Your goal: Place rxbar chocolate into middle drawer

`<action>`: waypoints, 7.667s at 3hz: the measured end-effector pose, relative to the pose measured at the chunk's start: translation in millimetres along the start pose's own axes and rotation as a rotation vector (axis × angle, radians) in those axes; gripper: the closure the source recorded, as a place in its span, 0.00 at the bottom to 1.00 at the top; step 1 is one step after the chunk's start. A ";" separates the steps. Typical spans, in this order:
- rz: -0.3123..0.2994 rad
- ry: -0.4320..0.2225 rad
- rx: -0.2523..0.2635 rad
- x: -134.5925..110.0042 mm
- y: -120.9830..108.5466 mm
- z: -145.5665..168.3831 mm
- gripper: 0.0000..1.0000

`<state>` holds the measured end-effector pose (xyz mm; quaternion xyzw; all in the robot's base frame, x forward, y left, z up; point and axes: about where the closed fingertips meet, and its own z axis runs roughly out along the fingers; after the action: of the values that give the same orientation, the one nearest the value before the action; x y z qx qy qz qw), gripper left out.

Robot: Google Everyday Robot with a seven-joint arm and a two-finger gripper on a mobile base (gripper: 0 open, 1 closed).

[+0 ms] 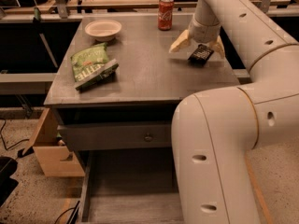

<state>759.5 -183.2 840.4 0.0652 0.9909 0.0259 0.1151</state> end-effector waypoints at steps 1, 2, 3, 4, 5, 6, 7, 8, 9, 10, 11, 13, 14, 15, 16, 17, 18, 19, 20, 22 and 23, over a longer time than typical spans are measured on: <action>0.020 0.016 -0.005 -2.5 2.3 14.9 0.00; 0.033 0.035 -0.001 -2.4 2.9 28.4 0.19; 0.038 0.043 -0.004 -2.4 3.9 29.7 0.41; 0.038 0.043 -0.004 -3.9 4.6 21.6 0.64; 0.038 0.042 -0.004 -5.2 5.4 12.9 0.88; 0.038 0.042 -0.004 -3.2 6.7 3.0 1.00; 0.038 0.042 -0.004 -2.4 7.0 1.6 1.00; 0.024 0.002 -0.026 -11.6 10.1 -1.1 1.00; -0.018 -0.067 -0.035 -16.3 -12.2 -37.0 1.00; -0.086 -0.114 -0.040 -8.8 -46.2 -76.0 1.00; -0.173 -0.137 -0.067 12.5 -89.6 -111.8 1.00; -0.349 -0.280 -0.037 75.2 -178.9 -199.9 1.00; -0.365 -0.438 0.026 113.2 -214.9 -255.4 1.00; -0.424 -0.543 0.034 166.7 -215.4 -291.6 1.00; -0.496 -0.464 -0.027 220.9 -215.7 -237.7 1.00; -0.610 -0.280 -0.114 250.5 -211.4 -139.9 1.00; -0.610 -0.280 -0.114 250.5 -211.4 -139.9 1.00; -0.635 -0.275 -0.098 265.5 -200.3 -127.6 1.00; -0.700 -0.326 -0.090 298.9 -169.1 -114.3 1.00; -0.809 -0.268 -0.210 373.1 -101.1 -13.4 1.00; -0.917 -0.191 -0.269 395.0 -56.0 38.8 1.00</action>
Offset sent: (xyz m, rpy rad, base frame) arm 0.0171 -0.0008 -0.0288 0.0112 0.0732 -0.0459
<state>380.4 -183.8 710.3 -0.3912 0.8905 0.0942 0.2125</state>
